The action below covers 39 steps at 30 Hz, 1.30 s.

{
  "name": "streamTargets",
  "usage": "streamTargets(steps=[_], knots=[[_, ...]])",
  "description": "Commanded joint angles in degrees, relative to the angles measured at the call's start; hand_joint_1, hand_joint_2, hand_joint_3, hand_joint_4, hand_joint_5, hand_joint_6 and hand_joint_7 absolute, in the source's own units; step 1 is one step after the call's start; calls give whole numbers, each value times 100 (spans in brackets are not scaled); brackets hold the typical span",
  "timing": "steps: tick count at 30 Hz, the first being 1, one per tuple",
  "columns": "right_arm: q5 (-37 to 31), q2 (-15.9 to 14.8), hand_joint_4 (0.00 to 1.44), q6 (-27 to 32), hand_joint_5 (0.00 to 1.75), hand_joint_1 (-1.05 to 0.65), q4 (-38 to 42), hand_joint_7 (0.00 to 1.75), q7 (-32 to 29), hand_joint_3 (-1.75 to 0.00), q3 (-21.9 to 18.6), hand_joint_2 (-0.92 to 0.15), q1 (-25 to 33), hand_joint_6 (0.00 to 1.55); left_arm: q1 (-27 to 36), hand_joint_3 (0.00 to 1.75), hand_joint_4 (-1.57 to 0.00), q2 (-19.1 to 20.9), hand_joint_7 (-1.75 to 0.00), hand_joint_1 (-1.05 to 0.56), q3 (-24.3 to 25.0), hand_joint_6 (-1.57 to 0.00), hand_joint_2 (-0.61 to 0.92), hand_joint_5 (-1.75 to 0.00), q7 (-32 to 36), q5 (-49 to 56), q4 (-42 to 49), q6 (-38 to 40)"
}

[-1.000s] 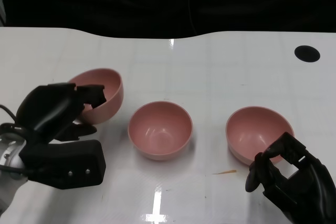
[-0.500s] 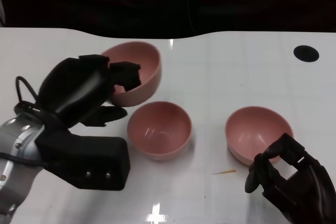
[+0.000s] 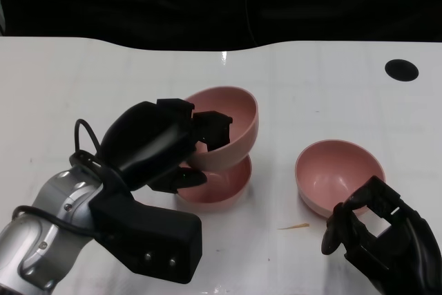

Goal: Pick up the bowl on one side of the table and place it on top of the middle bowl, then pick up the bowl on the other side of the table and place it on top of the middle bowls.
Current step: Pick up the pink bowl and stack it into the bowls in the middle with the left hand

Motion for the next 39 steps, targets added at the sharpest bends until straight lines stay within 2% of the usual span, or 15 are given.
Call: streamTargets(steps=[1, 4, 10, 16, 22, 31, 39], knots=[[22, 0, 80, 2, 175, -8, -126, 151, -59, -82, -11, -72, 65, 69, 40, 34, -62, -31, -165, -8, -48, -59, 88, -175, 160, 106, 223, -69], [58, 15, 80, -25, 175, -7, -110, 152, -20, -82, -18, -73, 61, 69, 30, 34, -62, -32, -162, -8, -93, -60, 88, -173, 182, 180, 334, -95], [54, 33, 81, -62, 175, -7, -98, 149, 4, -83, -14, -72, 72, 72, 17, 21, -61, -3, -153, -9, -123, -62, 92, -169, 214, 268, 479, -143], [33, 38, 81, -63, 175, -7, -126, 149, -19, -83, -7, -73, 93, 71, 29, 27, -64, 2, -149, -9, -98, -65, 92, -165, 213, 226, 566, -215], [44, 37, 81, -71, 175, -8, -119, 150, 5, -82, -3, -72, 92, 71, 25, 24, -59, -12, -162, -10, -114, -58, 92, -174, 267, 274, 675, -261], [15, 60, 81, -69, 175, -7, -116, 152, -43, -82, 2, -73, 83, 69, -7, 19, -60, -29, -160, -9, -151, -59, 92, -174, 268, 351, 788, -204], [6, 105, 82, -60, 175, -8, -135, 148, -87, -82, 29, -71, 75, 72, -110, 25, -60, -64, -158, -9, -175, -59, 92, -172, 296, 353, 1073, -212]])
